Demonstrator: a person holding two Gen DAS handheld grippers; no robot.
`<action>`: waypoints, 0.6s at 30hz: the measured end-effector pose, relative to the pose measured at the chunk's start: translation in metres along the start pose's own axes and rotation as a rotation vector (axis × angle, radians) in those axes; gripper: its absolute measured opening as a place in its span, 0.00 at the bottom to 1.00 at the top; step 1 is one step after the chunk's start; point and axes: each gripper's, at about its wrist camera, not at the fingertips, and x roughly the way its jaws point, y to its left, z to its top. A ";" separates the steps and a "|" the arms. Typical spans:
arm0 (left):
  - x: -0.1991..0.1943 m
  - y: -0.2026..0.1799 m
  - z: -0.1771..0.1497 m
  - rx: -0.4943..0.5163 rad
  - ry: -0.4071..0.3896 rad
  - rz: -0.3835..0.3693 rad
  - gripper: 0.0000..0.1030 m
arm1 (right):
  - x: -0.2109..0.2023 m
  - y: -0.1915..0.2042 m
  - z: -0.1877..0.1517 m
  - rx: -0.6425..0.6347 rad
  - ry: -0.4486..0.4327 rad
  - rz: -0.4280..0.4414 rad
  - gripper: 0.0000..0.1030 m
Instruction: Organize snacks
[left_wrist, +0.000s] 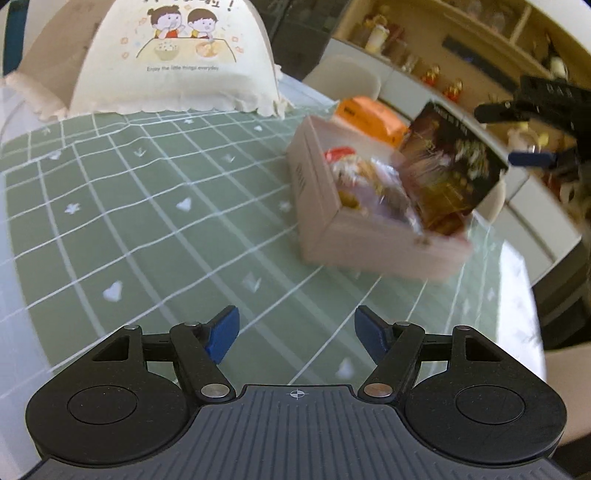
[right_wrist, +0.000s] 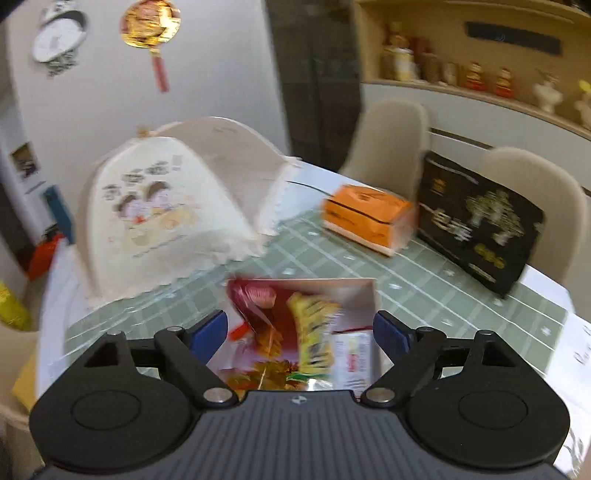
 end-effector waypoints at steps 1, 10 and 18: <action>-0.002 -0.001 -0.006 0.031 0.000 0.016 0.72 | 0.000 -0.002 -0.005 0.004 0.003 -0.009 0.84; -0.005 -0.011 -0.046 0.134 -0.017 0.082 0.72 | -0.015 -0.001 -0.109 -0.097 0.103 -0.088 0.84; -0.002 -0.036 -0.071 0.244 -0.072 0.175 0.79 | -0.009 0.017 -0.191 -0.066 0.173 -0.067 0.84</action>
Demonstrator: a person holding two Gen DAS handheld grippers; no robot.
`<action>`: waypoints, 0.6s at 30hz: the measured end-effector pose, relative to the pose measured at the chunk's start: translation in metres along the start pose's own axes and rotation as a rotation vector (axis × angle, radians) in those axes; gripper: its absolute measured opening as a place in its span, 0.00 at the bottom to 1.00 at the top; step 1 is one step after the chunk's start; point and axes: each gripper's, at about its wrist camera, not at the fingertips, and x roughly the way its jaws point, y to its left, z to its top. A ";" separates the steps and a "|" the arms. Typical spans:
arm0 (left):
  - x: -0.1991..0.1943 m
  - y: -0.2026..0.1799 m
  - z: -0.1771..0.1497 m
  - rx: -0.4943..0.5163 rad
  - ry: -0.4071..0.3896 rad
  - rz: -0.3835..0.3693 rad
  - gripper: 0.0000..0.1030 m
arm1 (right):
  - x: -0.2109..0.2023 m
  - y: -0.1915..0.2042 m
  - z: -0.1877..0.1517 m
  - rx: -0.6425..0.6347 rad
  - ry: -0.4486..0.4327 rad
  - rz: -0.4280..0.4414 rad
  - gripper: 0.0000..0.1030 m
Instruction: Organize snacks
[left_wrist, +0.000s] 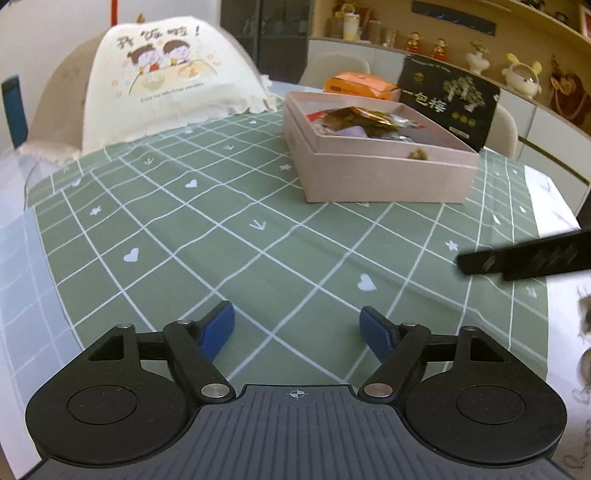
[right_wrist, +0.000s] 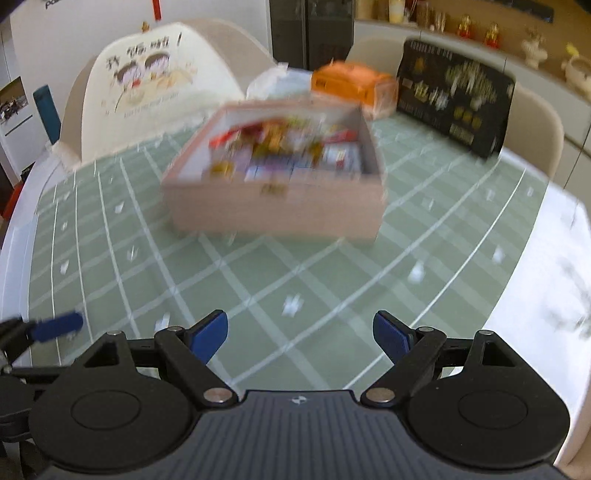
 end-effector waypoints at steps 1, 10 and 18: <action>0.000 -0.002 -0.001 0.005 -0.008 0.010 0.79 | 0.005 0.005 -0.007 -0.003 0.013 -0.004 0.84; -0.001 0.004 -0.008 -0.051 -0.058 0.142 0.80 | 0.011 0.024 -0.043 -0.052 -0.109 -0.117 1.00; 0.012 -0.001 0.002 -0.023 -0.066 0.132 0.81 | 0.020 0.010 -0.043 0.008 -0.156 -0.062 1.00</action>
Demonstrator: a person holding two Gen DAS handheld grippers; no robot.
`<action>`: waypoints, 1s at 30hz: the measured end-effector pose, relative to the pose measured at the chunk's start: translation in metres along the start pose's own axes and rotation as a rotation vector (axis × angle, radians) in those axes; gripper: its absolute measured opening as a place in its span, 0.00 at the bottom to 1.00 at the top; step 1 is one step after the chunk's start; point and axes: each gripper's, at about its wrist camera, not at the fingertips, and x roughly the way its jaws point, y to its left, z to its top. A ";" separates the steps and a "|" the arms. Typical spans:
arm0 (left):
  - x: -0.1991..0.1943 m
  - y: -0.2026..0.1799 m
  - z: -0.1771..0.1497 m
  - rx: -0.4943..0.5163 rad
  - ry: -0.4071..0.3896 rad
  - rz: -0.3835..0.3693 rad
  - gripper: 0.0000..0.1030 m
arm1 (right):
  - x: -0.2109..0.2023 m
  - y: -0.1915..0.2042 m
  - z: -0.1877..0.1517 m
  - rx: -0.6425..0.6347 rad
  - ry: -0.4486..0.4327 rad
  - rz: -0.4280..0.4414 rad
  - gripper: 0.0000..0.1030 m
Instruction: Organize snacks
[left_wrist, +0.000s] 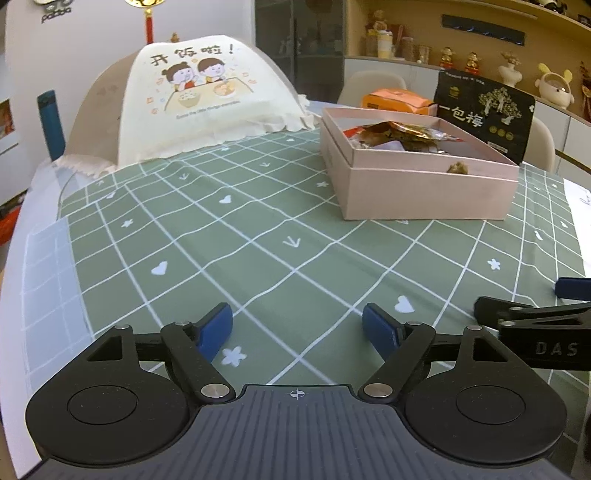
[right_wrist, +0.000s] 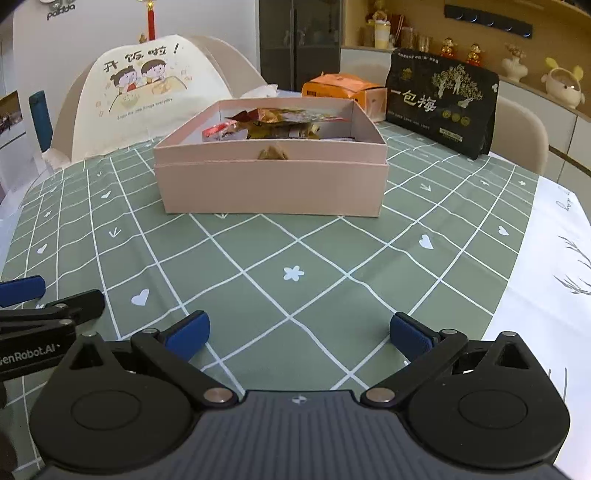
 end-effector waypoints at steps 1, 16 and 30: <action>0.000 -0.001 0.000 0.003 0.000 -0.002 0.81 | 0.001 0.001 0.000 0.000 -0.011 -0.003 1.00; 0.000 0.002 -0.001 0.009 -0.008 -0.018 0.81 | 0.004 0.003 0.000 0.009 -0.032 -0.006 1.00; 0.000 0.001 -0.001 0.009 -0.008 -0.018 0.81 | 0.004 0.003 0.000 0.009 -0.032 -0.006 1.00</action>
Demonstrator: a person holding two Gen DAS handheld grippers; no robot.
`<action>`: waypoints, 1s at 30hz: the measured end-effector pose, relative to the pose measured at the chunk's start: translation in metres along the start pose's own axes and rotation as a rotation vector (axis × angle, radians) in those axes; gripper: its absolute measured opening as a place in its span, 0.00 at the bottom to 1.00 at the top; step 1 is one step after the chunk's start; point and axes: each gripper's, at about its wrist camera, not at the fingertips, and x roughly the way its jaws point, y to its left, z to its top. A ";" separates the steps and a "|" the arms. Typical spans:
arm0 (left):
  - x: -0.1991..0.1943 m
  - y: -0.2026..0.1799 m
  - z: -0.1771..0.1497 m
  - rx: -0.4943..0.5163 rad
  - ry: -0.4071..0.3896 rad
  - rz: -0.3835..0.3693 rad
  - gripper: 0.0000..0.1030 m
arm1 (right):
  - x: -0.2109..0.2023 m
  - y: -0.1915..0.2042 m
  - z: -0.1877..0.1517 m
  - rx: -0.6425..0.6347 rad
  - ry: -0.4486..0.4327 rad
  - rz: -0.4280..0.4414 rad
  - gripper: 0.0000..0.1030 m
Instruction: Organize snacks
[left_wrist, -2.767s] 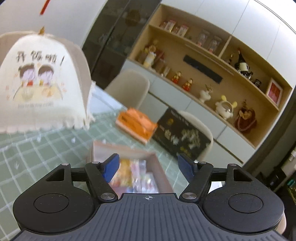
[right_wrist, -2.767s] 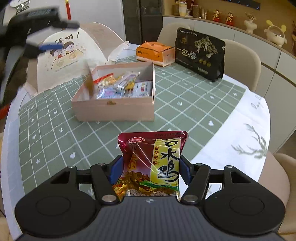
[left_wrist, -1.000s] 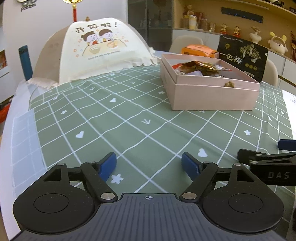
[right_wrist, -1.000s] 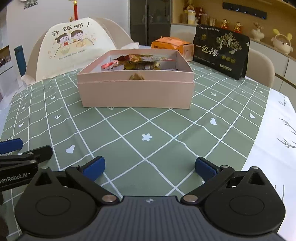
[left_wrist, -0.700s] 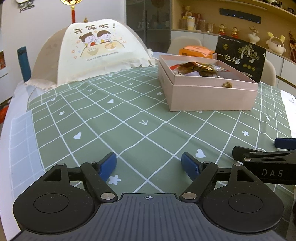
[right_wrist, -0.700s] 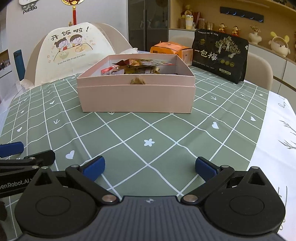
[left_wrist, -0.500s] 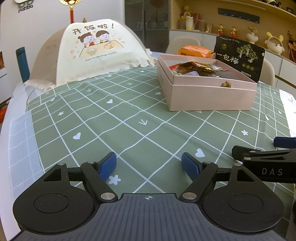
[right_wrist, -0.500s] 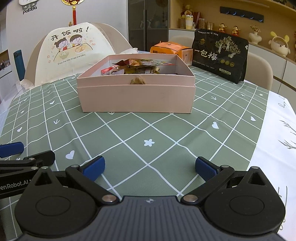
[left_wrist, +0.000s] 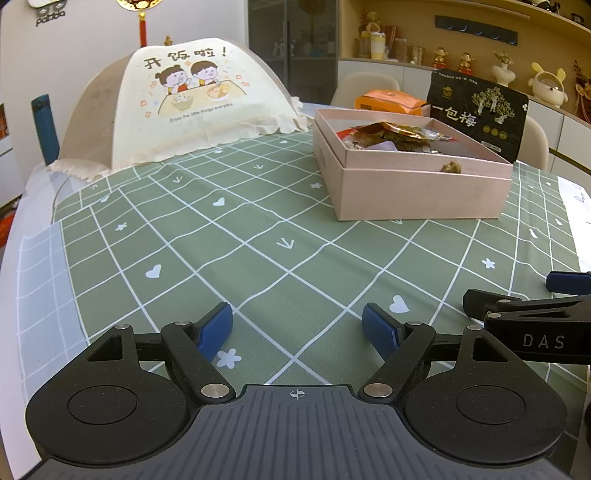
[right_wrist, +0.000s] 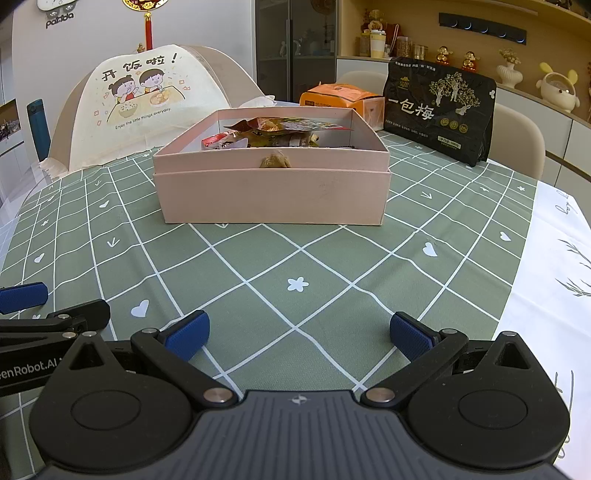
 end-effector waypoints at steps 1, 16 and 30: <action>0.000 0.000 0.000 0.000 0.000 0.000 0.81 | 0.000 0.000 0.000 0.000 0.000 0.000 1.00; 0.000 0.000 0.000 0.000 0.000 0.000 0.81 | 0.000 0.000 0.000 0.000 0.001 0.000 1.00; 0.002 0.000 0.001 0.005 0.003 -0.004 0.80 | 0.000 0.000 0.000 0.000 0.001 0.000 1.00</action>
